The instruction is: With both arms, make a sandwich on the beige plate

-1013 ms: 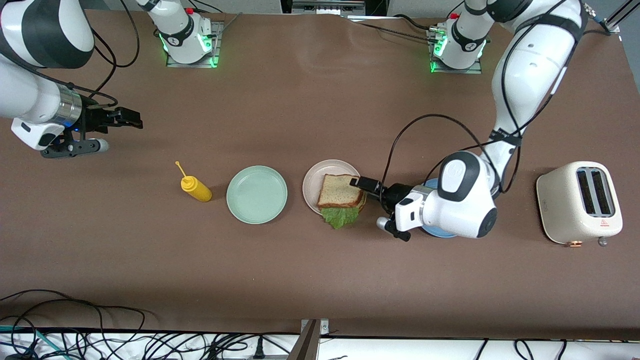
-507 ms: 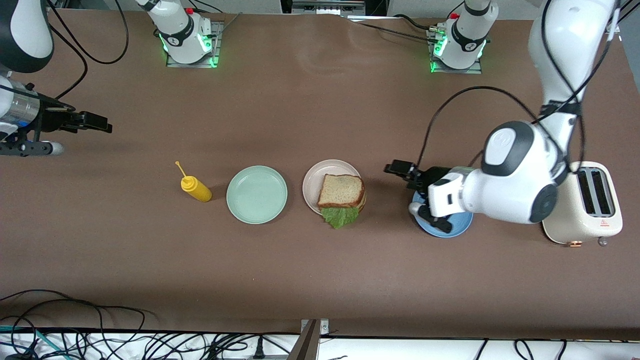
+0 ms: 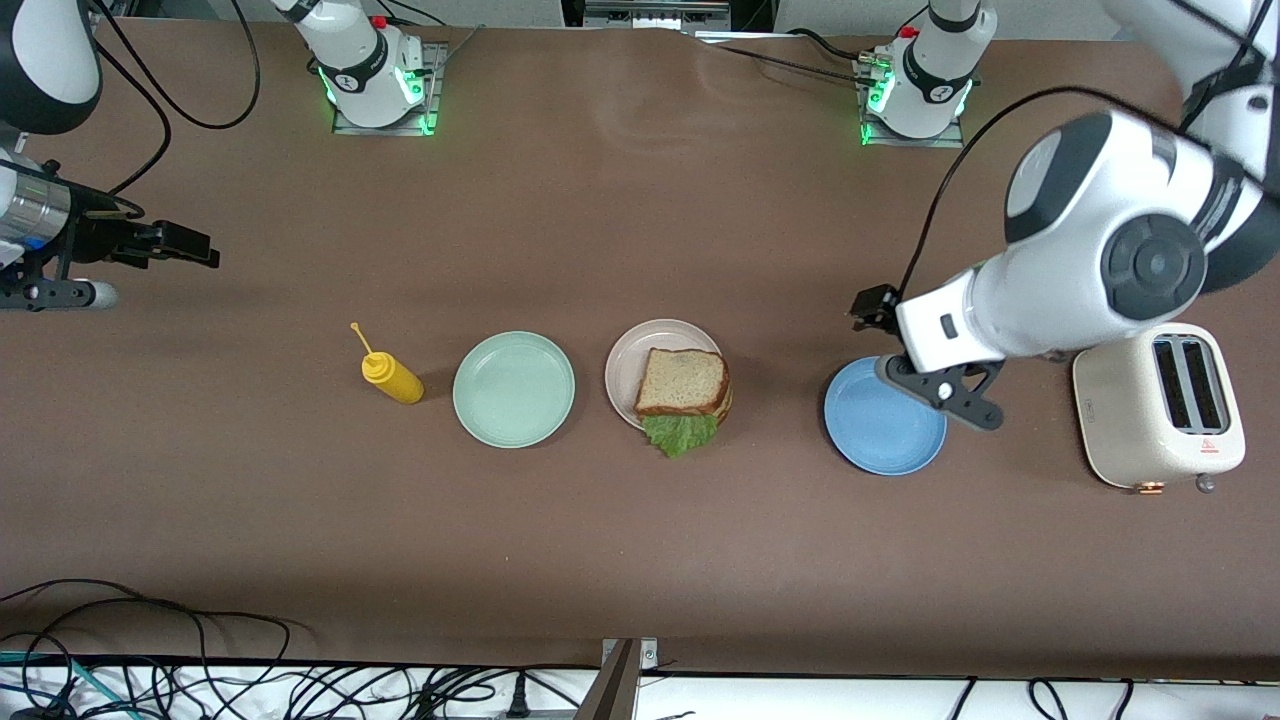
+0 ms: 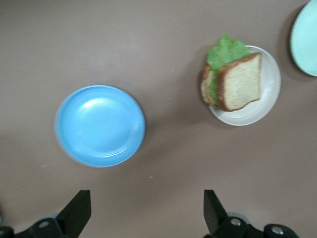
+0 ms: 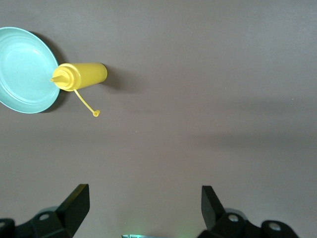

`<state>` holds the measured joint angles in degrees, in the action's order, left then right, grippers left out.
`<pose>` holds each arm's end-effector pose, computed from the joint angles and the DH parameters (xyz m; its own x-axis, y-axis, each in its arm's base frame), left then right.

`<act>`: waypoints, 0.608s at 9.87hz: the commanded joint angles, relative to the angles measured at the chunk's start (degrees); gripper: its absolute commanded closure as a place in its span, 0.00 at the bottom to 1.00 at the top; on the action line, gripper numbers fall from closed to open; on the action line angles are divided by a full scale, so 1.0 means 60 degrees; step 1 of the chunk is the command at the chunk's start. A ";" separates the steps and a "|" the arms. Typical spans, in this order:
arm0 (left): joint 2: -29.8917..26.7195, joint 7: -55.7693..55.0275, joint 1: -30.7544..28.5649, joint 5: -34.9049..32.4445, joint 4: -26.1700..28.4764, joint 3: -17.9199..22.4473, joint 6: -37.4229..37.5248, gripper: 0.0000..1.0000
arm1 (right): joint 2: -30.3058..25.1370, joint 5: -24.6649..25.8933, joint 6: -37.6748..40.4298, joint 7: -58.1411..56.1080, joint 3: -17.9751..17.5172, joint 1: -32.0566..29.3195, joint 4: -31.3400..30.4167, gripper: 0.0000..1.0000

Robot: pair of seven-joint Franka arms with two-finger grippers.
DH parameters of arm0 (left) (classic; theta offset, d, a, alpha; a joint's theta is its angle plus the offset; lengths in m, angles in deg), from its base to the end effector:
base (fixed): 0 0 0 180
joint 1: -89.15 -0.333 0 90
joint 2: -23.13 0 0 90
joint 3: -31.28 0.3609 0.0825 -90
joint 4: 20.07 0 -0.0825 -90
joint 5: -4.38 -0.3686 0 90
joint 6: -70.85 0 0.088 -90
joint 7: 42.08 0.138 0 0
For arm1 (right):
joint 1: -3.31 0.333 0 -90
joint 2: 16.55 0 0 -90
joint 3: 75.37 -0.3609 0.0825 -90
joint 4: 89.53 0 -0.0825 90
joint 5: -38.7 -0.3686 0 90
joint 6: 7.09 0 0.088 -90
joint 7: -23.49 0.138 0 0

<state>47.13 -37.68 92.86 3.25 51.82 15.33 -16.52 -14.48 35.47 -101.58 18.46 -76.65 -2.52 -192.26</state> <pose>0.6354 -0.1841 0.5319 0.9093 -0.3967 -0.1257 -0.3859 -0.9169 0.1022 0.5337 -0.0353 0.5250 0.9848 0.0052 -0.1736 -0.0072 -0.9975 -0.0708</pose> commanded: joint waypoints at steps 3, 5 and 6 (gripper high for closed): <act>-0.3084 -0.0044 0.0204 -0.0267 0.3257 0.1500 -0.0859 0.00 | -0.0110 0.0113 0.0222 0.0267 -0.0182 -0.0039 0.0187 0.00; -0.3925 -0.0031 -0.0147 -0.0252 0.4131 0.1500 -0.1581 0.00 | 0.0137 0.0113 0.0193 0.0398 -0.0168 -0.0083 0.0771 0.00; -0.3927 -0.0031 -0.0193 -0.0252 0.4045 0.1471 -0.1436 0.00 | 0.0298 0.0128 0.0062 0.0399 -0.0153 -0.0185 0.0876 0.00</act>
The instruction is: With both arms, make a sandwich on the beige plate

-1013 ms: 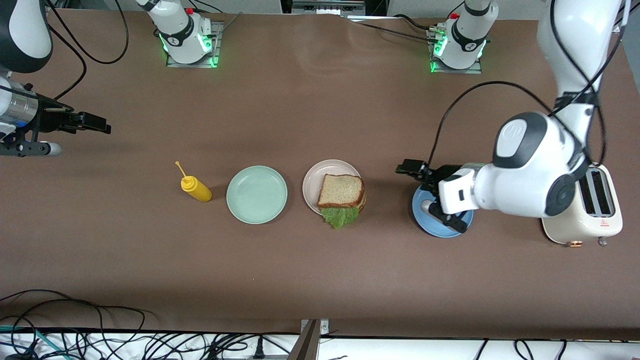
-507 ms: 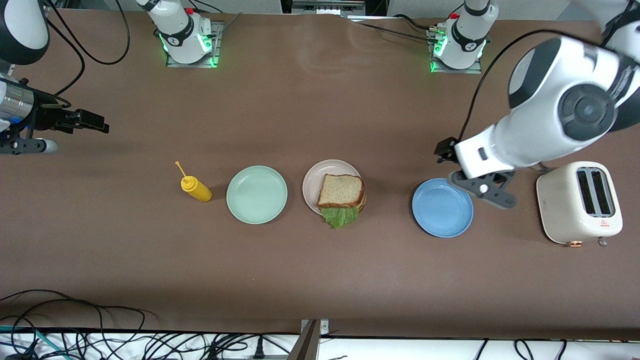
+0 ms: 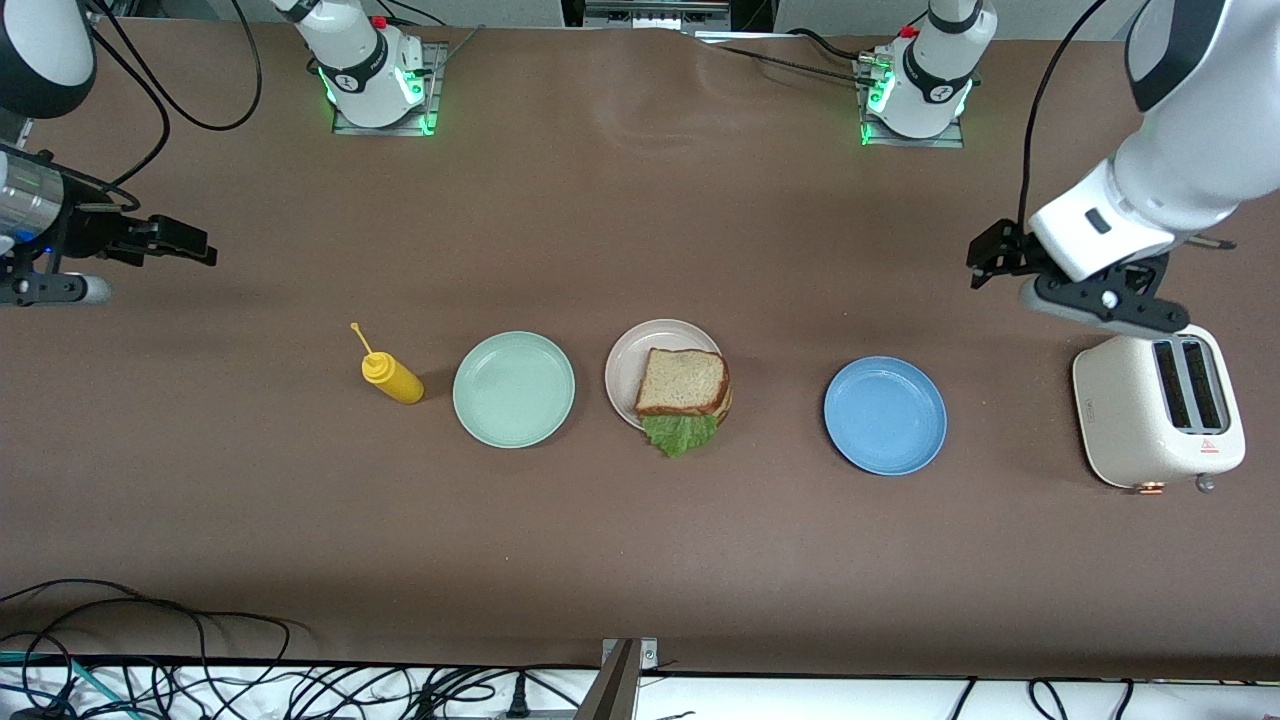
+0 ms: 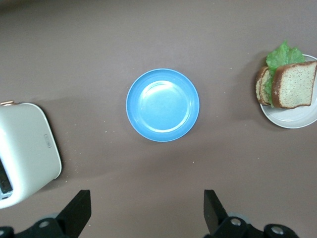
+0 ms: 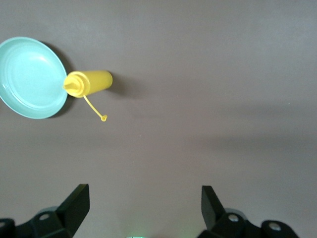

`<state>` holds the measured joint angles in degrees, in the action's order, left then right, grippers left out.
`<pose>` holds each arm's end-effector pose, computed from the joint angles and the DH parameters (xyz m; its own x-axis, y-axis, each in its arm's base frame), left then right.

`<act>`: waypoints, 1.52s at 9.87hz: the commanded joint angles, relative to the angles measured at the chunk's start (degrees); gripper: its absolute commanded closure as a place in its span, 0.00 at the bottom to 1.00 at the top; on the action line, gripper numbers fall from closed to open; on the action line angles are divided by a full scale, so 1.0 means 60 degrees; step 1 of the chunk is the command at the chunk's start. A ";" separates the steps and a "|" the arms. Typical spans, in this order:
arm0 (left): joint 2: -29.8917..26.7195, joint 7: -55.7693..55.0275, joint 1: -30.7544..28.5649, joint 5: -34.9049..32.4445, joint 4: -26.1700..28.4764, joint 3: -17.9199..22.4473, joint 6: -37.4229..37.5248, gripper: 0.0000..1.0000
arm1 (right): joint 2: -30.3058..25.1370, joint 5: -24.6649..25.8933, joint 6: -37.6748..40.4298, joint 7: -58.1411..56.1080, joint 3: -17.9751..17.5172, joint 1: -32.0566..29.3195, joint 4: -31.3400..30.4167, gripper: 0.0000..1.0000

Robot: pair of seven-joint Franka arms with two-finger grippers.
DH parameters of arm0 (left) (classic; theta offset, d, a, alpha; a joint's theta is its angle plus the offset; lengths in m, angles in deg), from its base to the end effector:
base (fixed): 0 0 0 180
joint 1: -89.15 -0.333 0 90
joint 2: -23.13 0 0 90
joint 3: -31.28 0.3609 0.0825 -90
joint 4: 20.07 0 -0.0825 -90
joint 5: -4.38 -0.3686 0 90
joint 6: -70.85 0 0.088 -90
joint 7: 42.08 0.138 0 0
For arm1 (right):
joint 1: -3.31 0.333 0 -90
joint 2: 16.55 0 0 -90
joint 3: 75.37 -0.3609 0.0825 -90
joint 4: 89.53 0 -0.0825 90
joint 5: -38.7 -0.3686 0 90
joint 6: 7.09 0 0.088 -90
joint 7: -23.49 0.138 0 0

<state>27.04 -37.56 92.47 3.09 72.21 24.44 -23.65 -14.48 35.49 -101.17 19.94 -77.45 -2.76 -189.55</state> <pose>0.5581 -0.0947 0.5894 0.9665 -0.2550 -0.0300 -0.2554 -0.9667 -0.0119 0.5403 -0.0306 0.5455 0.9907 -0.0110 -0.1357 -0.0199 -0.9977 -0.0646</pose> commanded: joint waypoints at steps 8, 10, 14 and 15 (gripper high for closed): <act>-0.0404 -0.0064 -0.0172 -0.0050 0.0002 -0.0033 0.0325 0.00 | -0.0197 0.0858 -0.0434 0.1397 -0.0765 -0.0395 0.0397 0.00; -0.0433 -0.0035 -0.0230 0.0009 0.0001 -0.0033 0.0370 0.00 | -0.0651 0.0842 -0.0185 0.1965 -0.1306 -0.0394 0.0295 0.00; -0.0404 0.0067 -0.0216 0.0170 -0.0028 -0.0048 0.0340 0.00 | -0.0683 0.0711 -0.0199 0.2277 -0.1734 -0.0409 0.0352 0.00; -0.0404 0.0067 -0.0202 0.0098 -0.0042 -0.0077 0.0340 0.00 | -0.0668 0.0711 -0.0184 0.2218 -0.1719 -0.0409 0.0454 0.00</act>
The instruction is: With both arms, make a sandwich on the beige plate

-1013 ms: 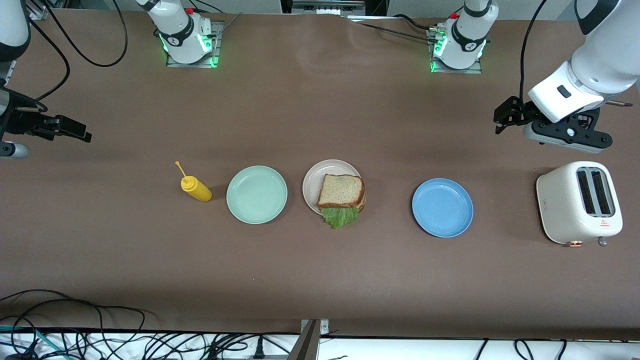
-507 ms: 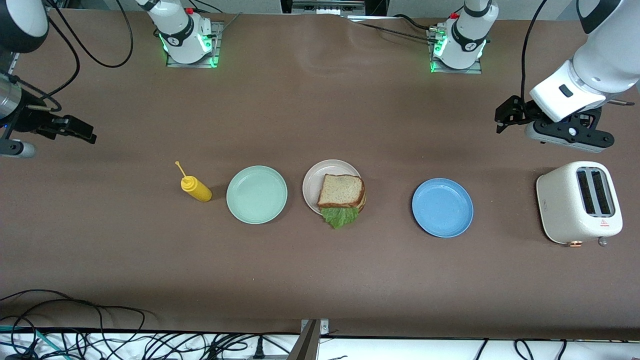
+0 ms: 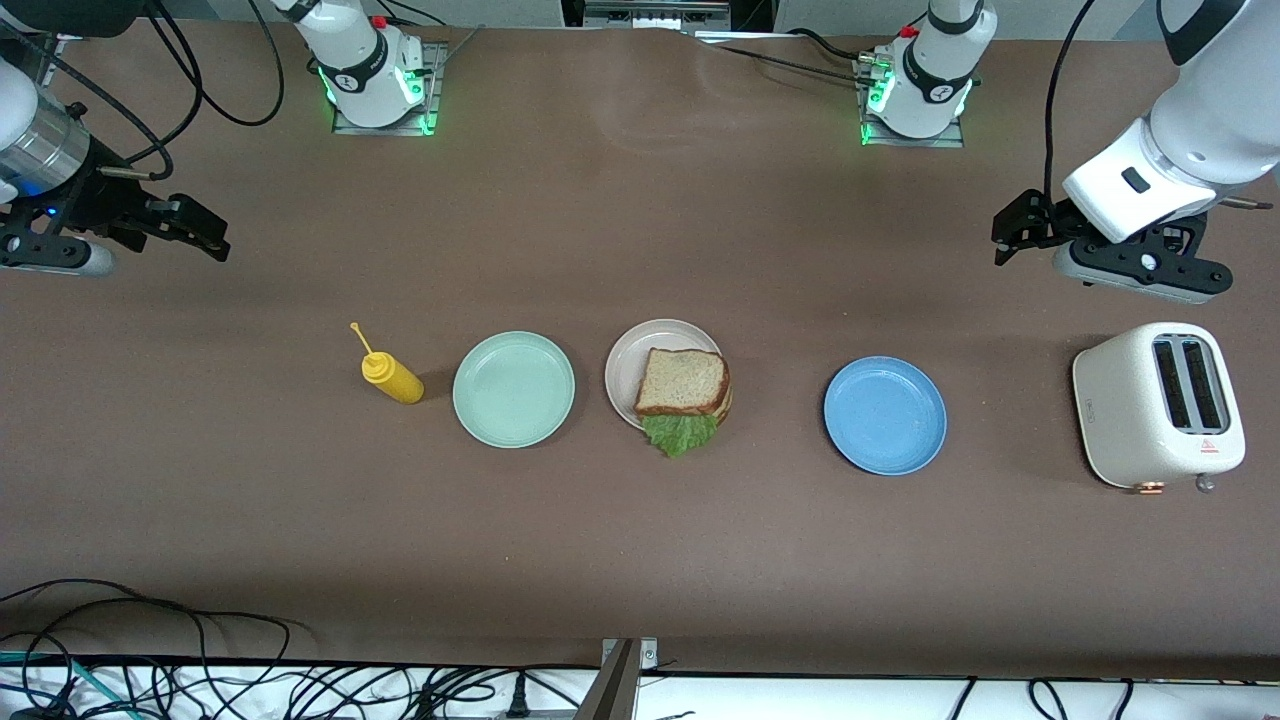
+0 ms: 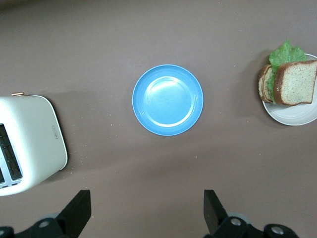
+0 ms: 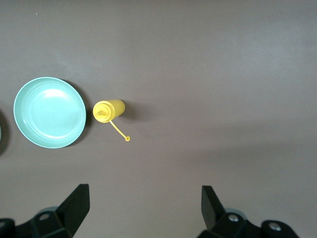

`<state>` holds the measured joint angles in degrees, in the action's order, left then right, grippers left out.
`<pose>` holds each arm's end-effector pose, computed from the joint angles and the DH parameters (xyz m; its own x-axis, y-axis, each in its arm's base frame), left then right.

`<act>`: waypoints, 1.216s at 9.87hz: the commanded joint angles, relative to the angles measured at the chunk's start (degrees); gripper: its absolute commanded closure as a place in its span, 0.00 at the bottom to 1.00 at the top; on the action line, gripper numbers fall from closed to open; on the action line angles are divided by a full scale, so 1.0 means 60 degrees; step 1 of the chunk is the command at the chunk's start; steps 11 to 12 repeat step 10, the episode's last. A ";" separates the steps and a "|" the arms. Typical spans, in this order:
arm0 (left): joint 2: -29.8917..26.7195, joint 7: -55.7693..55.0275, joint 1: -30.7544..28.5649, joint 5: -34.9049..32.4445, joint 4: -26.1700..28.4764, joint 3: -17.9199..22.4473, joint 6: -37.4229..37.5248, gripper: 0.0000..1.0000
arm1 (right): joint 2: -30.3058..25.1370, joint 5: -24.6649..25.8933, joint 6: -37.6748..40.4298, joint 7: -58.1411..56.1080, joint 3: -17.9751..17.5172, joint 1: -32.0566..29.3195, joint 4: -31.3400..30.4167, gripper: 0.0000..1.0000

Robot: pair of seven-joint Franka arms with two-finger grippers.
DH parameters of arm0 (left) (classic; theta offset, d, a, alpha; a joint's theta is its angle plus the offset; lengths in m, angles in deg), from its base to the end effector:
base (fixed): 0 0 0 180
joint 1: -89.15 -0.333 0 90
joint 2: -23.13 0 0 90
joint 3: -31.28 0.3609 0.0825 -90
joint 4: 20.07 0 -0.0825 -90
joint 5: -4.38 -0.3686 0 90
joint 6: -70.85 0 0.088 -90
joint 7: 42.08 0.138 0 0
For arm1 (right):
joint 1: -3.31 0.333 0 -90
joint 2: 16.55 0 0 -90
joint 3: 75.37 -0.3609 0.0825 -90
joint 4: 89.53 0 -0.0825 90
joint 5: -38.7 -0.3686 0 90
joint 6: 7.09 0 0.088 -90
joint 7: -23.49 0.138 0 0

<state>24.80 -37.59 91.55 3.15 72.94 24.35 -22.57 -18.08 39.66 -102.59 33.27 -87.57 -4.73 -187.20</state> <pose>0.5453 -0.0857 0.6037 0.9705 -0.2401 -0.0231 -0.2405 -0.9705 -0.0161 0.5334 0.0381 0.5993 0.9953 -0.0964 -0.0078 -0.0962 -0.9951 0.0240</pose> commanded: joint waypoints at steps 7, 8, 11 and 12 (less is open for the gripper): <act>-0.0029 0.0072 -0.0063 0.0146 -0.0179 -0.0062 0.0131 0.00 | 0.0064 0.0090 0.0052 0.0010 -0.0046 -0.0051 0.0077 0.00; -0.0029 0.0072 -0.0063 0.0146 -0.0194 -0.0062 0.0131 0.00 | 0.0050 0.0075 0.0052 0.0039 -0.0046 -0.0037 0.0077 0.00; -0.0029 0.0072 -0.0063 0.0146 -0.0179 -0.0062 0.0131 0.00 | 0.0079 0.0002 0.0038 0.0112 -0.0060 -0.0022 0.0077 0.00; -0.0029 0.0072 -0.0063 0.0146 -0.0179 -0.0062 0.0131 0.00 | 0.0079 0.0002 0.0038 0.0112 -0.0060 -0.0022 0.0077 0.00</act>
